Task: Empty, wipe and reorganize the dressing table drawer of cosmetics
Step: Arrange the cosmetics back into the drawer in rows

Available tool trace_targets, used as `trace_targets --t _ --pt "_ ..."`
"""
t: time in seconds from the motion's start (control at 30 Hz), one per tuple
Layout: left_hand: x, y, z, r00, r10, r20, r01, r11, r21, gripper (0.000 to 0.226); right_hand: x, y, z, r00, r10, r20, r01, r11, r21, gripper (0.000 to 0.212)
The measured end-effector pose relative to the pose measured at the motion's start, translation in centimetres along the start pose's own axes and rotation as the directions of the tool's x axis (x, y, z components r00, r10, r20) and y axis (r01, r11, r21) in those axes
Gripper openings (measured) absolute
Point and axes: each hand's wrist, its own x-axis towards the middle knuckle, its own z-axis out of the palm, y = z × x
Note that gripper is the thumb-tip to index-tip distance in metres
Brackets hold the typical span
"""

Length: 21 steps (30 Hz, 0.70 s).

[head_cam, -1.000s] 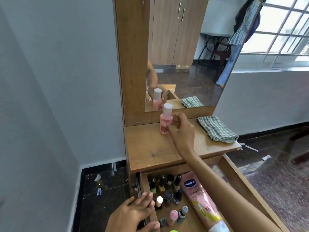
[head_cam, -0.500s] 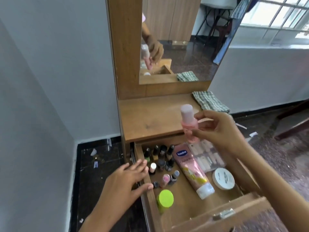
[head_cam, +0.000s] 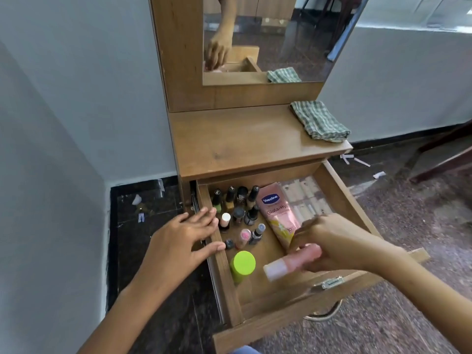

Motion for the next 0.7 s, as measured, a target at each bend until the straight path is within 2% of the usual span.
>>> trace_targets --t 0.07,0.1,0.17,0.27,0.47,0.57,0.7 --pt "0.0 -0.1 0.0 1.000 -0.004 0.001 0.004 1.000 -0.001 0.069 0.4 -0.4 0.9 0.999 -0.029 -0.030 0.028 0.999 -0.025 0.024" --pt "0.0 -0.2 0.1 1.000 -0.006 -0.004 0.006 1.000 -0.001 0.070 0.4 -0.6 1.2 0.995 -0.055 -0.088 0.051 0.998 -0.048 0.022" --pt "0.0 -0.2 0.2 1.000 -0.006 -0.004 0.006 1.000 0.002 0.072 0.5 -1.1 1.4 0.974 -0.109 -0.201 0.094 0.992 -0.085 0.026" --pt "0.1 -0.1 0.2 1.000 -0.013 -0.007 0.013 1.000 0.004 0.069 1.1 -1.3 2.2 0.946 -0.179 -0.269 0.161 0.983 -0.087 0.028" --pt "0.1 0.1 0.0 1.000 -0.015 -0.017 0.015 1.000 0.015 0.061 1.5 -1.0 2.7 0.948 -0.228 -0.220 0.225 0.974 -0.040 0.025" --pt "0.1 0.0 0.0 1.000 -0.014 -0.012 0.014 1.000 0.021 0.062 0.9 -0.8 2.5 0.951 -0.242 -0.193 0.261 0.962 0.080 0.013" --pt "0.0 0.0 0.0 1.000 -0.017 -0.009 0.017 0.999 0.028 0.062 0.7 -0.2 2.6 0.973 -0.166 -0.160 0.198 0.956 0.218 0.007"
